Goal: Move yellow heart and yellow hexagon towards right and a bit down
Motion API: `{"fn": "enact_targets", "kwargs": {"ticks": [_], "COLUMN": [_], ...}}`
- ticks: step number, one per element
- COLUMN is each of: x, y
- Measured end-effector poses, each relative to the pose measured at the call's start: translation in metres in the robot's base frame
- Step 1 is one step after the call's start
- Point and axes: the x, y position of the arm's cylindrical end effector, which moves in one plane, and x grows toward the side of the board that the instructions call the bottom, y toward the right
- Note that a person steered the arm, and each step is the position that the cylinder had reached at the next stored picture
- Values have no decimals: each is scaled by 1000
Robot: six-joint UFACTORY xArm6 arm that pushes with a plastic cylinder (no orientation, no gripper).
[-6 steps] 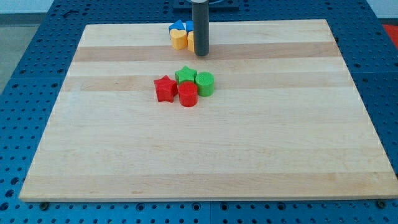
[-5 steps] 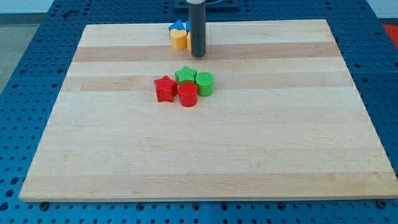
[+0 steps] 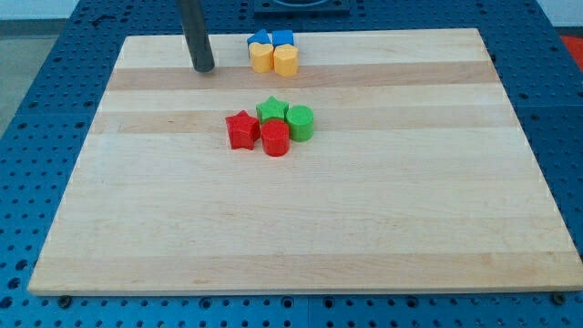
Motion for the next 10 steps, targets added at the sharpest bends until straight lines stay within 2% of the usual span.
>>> {"fn": "enact_targets", "kwargs": {"ticks": [3,7,9,10], "x": [-16,18,21,18], "y": [54,180,198,184]}}
